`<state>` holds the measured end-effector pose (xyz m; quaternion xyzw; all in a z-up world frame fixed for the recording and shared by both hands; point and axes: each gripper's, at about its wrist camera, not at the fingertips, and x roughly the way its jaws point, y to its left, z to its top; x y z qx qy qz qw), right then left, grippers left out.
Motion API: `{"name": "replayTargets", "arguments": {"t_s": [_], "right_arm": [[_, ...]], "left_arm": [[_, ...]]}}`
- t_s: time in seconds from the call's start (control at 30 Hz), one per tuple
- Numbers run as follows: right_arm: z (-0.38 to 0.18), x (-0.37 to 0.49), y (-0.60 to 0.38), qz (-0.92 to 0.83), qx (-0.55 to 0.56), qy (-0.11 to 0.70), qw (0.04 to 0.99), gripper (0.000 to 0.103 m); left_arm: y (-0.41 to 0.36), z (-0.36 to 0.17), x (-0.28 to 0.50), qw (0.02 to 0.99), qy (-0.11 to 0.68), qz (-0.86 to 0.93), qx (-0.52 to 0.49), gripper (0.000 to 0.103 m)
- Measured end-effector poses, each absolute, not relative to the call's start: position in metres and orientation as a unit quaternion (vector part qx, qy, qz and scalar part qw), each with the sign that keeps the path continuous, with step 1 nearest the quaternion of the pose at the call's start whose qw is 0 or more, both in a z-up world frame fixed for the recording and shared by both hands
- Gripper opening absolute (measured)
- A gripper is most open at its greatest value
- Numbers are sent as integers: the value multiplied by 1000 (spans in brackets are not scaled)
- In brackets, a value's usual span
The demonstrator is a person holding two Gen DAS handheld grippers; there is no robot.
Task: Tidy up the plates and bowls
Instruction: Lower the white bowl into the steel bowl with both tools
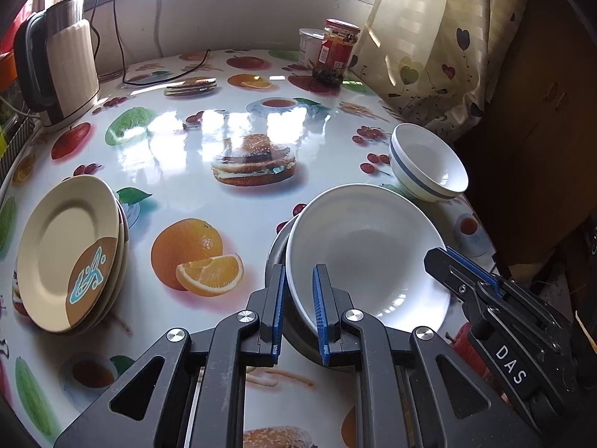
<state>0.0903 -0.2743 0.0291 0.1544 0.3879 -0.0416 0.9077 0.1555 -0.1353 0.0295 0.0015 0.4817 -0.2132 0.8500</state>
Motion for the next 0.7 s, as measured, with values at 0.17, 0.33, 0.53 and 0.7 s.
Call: {"name": "replayTargets", "arguments": {"t_s": [0.17,0.33,0.53,0.7], "right_arm": [[28,90,-273,-42,154,388,908,11],[27,90,-273,-42,156,389,907,11],[26,90,-274,-41,156,389,907,13],[25,90,-274,-43,159,390,906,13]], "left_arm": [[-136,29,154,851,480,-213,2,15],[-136,29,154,851,480,-214,3,15],[-136,30,154,850,481,-215,-2,15],[-137,31,155,849,482,-215,-2,15]]}}
